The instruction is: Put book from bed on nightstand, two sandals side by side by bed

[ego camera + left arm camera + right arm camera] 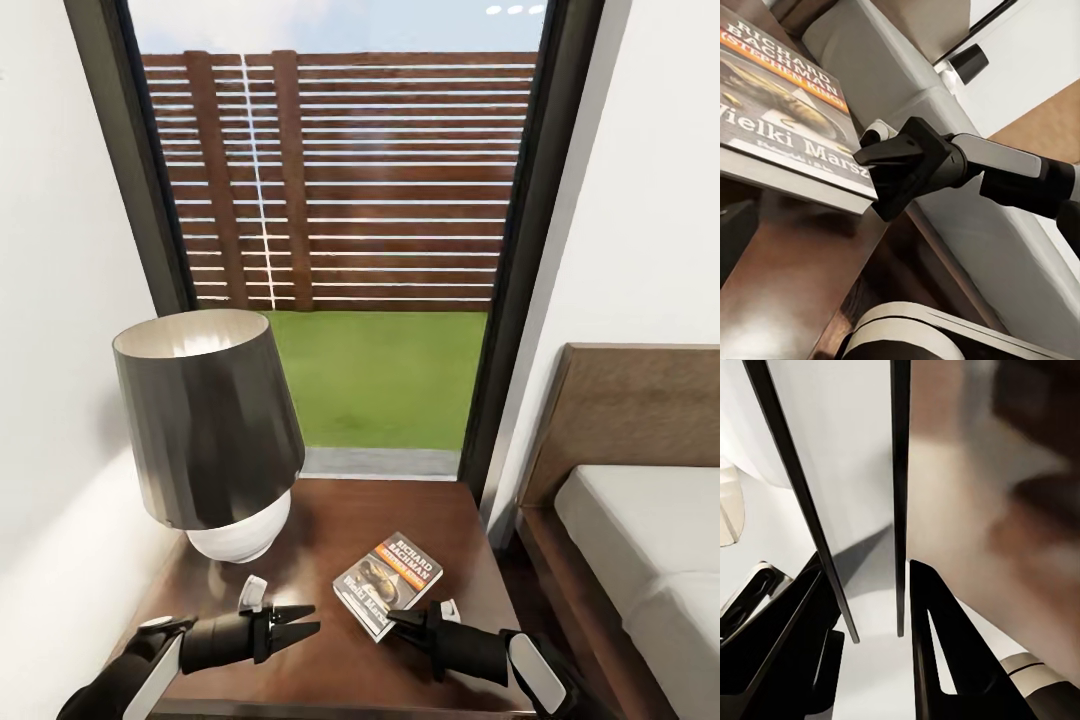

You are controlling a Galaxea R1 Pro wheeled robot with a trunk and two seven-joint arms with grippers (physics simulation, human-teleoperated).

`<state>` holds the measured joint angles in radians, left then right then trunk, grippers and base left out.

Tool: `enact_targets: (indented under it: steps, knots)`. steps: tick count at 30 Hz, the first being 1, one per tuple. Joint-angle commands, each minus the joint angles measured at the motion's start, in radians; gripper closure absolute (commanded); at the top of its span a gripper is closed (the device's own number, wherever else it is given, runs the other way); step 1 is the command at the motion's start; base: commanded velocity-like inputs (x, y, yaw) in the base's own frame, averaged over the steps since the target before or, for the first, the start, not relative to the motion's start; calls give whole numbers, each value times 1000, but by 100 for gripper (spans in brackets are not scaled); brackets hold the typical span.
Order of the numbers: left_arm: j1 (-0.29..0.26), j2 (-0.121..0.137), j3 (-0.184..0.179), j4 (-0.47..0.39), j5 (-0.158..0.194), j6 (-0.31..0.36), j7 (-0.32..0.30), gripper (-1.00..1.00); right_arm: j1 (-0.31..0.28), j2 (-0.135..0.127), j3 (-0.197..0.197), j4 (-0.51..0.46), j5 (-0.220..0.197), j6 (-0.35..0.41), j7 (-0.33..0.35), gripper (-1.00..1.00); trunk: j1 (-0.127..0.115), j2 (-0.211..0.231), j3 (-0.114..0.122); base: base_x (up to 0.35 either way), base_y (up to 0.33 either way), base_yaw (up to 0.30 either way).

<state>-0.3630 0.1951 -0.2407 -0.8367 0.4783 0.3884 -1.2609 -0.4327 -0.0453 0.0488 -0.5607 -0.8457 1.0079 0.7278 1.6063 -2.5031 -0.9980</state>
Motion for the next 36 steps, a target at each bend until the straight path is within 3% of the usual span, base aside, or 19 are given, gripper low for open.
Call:
enact_targets:
  steps: [1,8,16,20,36]
  knots:
    - [-1,1,-5,0,10,10,0,-100,0,-1,6,21,30,-12,-4,100,0,0,-1,0,0,0]
    - [-1,1,-5,0,10,10,0,-100,0,-1,6,21,30,-12,-4,100,-3,1,26,0,0,0]
    - [-2,1,-5,0,10,10,0,-100,0,-1,6,21,30,-12,-4,100,-3,1,26,0,0,0]
    - [-2,1,-5,0,10,10,0,-100,0,-1,6,21,30,-12,-4,100,-5,2,41,0,0,0]
    - [-2,1,-5,0,10,10,0,-100,0,-1,6,21,30,-12,-4,100,-4,2,34,0,0,0]
